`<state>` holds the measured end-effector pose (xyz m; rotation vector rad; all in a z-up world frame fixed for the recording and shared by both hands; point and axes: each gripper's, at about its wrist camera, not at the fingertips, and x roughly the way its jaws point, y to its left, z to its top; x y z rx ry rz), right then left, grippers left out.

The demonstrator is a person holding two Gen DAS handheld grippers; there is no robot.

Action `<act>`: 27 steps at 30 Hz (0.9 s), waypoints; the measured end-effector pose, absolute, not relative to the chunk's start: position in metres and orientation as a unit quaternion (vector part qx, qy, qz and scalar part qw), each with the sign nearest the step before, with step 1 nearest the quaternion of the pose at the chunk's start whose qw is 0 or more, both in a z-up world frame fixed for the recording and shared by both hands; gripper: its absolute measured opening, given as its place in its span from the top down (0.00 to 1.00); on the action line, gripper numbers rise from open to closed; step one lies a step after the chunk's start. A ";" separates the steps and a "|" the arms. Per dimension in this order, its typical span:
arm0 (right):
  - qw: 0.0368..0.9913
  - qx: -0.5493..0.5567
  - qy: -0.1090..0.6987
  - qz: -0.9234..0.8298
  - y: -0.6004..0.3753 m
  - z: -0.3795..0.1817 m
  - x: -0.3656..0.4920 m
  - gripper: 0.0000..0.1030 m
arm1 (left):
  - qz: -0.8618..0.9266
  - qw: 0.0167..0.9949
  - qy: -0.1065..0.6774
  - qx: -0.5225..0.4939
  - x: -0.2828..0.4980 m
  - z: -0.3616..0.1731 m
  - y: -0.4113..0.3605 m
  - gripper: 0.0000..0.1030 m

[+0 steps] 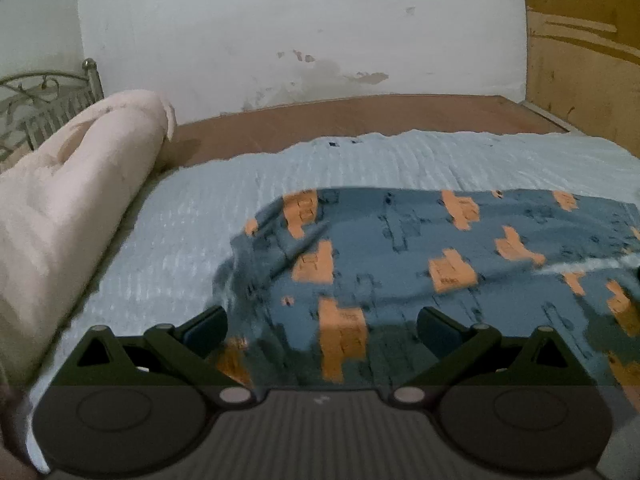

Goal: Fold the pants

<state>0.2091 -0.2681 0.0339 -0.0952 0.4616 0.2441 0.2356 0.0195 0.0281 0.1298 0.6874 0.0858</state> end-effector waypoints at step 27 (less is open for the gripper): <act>0.889 -0.143 0.347 0.261 -0.287 -0.011 0.460 0.07 | -0.046 0.926 0.326 0.184 0.432 0.003 0.078 0.01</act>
